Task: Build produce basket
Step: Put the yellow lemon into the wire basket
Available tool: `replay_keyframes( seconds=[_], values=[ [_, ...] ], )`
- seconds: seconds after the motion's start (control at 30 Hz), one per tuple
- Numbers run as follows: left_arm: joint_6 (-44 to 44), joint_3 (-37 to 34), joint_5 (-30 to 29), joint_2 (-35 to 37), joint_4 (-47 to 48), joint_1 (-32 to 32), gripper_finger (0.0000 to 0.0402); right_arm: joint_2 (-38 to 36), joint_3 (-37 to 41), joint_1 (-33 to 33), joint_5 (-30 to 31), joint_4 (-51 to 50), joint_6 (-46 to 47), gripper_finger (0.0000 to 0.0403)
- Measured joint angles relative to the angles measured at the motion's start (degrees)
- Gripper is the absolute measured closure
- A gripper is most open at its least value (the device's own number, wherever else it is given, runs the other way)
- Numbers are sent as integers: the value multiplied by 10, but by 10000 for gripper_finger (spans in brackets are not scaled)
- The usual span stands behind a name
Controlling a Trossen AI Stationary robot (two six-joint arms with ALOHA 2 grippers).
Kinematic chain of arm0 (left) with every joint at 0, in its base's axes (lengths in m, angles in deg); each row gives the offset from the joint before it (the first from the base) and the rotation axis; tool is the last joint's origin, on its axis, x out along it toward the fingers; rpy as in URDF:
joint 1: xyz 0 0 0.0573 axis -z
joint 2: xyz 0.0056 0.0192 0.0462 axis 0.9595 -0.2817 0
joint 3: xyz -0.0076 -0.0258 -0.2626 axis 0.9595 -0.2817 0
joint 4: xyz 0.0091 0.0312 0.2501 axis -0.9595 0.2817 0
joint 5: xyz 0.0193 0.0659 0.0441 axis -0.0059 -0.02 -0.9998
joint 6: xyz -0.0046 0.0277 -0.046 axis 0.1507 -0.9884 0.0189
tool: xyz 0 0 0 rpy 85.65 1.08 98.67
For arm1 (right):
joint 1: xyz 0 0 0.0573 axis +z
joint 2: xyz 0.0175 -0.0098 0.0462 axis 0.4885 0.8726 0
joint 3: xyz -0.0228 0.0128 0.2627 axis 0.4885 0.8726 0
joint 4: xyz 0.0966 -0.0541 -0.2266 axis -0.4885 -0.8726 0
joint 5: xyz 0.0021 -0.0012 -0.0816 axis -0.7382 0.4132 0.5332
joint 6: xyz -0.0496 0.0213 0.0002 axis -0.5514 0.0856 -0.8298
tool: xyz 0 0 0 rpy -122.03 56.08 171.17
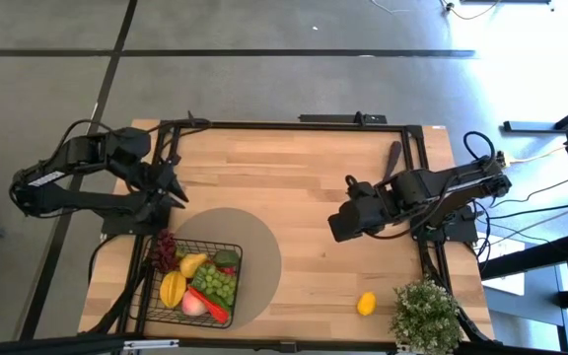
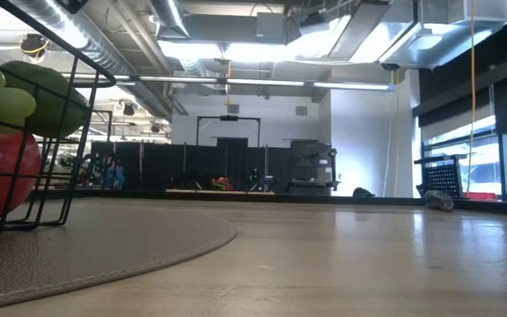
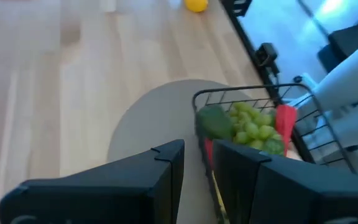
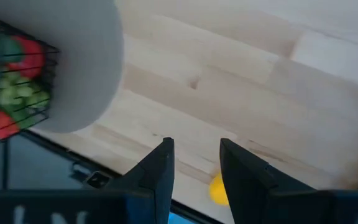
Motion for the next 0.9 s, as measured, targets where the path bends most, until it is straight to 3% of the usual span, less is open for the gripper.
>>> replay_keyframes(
  seconds=[0.37,0.73,0.9],
  values=[
    [1,0,-105,0,1,0,331,4,6,0,8,69,12,283],
    [1,0,-121,0,1,0,331,22,5,40,-10,-29,215,283],
    [0,0,-121,0,1,0,331,46,5,71,-86,-43,275,283]
  ],
)
